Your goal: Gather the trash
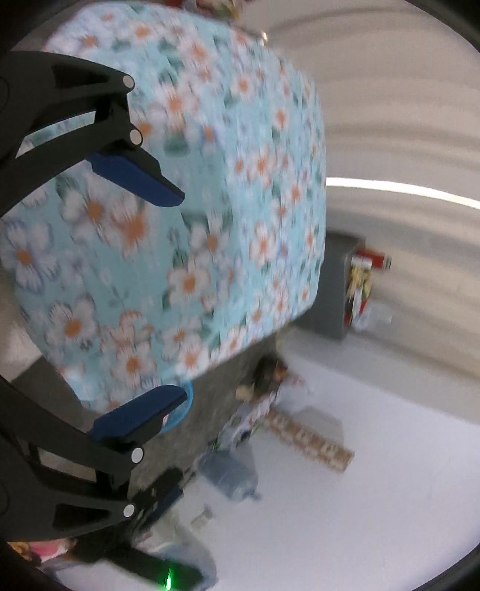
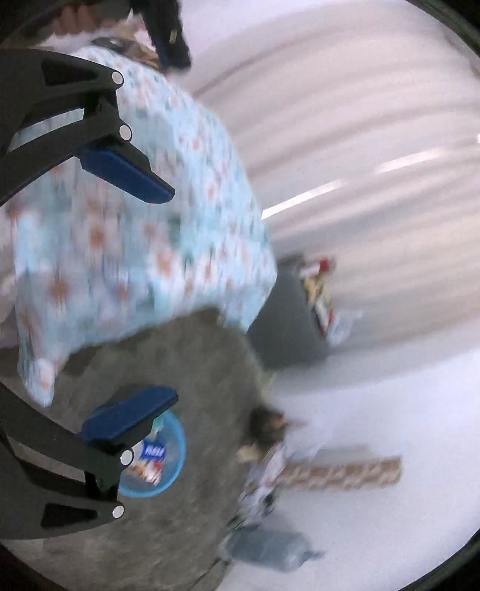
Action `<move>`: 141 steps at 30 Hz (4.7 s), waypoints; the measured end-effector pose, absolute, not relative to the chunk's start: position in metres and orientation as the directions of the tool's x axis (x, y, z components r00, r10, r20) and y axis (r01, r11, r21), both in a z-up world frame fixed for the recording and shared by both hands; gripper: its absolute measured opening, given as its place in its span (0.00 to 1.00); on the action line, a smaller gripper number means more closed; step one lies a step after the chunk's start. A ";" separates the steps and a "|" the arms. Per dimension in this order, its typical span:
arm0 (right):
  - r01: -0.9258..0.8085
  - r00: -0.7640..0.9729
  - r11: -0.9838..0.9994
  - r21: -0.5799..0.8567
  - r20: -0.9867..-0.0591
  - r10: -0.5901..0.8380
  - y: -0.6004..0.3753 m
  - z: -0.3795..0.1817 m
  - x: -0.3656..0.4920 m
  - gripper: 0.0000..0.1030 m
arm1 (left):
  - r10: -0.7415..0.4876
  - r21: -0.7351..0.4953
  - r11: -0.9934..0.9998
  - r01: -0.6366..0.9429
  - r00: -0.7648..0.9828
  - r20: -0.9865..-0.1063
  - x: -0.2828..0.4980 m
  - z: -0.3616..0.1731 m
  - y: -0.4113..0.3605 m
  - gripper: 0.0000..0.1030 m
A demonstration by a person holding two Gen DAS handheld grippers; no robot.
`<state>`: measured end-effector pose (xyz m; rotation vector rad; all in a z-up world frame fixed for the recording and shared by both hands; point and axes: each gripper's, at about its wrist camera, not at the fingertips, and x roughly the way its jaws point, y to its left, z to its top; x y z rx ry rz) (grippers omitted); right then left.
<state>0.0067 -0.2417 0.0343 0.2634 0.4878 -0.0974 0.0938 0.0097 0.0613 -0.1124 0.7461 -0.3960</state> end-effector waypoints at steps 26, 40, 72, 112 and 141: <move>0.282 0.652 0.942 -0.181 -0.684 -0.327 -0.167 -0.010 -0.035 0.94 | 0.074 0.063 0.997 -0.040 0.628 -0.774 0.026 -0.008 0.021 0.91; 0.303 0.620 0.946 -0.118 -0.729 -0.289 -0.188 -0.020 -0.037 0.94 | 0.076 0.104 0.995 0.010 0.611 -0.788 0.027 -0.010 0.000 0.91; 0.347 0.632 0.928 -0.137 -0.697 -0.339 -0.198 -0.008 -0.043 0.94 | 0.057 0.103 0.994 0.037 0.630 -0.775 0.020 -0.002 -0.013 0.91; 0.345 0.634 0.929 -0.135 -0.696 -0.337 -0.198 -0.006 -0.042 0.94 | 0.068 0.104 0.994 0.021 0.629 -0.774 0.020 -0.002 -0.008 0.91; 0.350 0.634 0.927 -0.133 -0.695 -0.339 -0.195 -0.007 -0.041 0.94 | 0.070 0.105 0.994 0.018 0.629 -0.774 0.020 -0.002 -0.007 0.91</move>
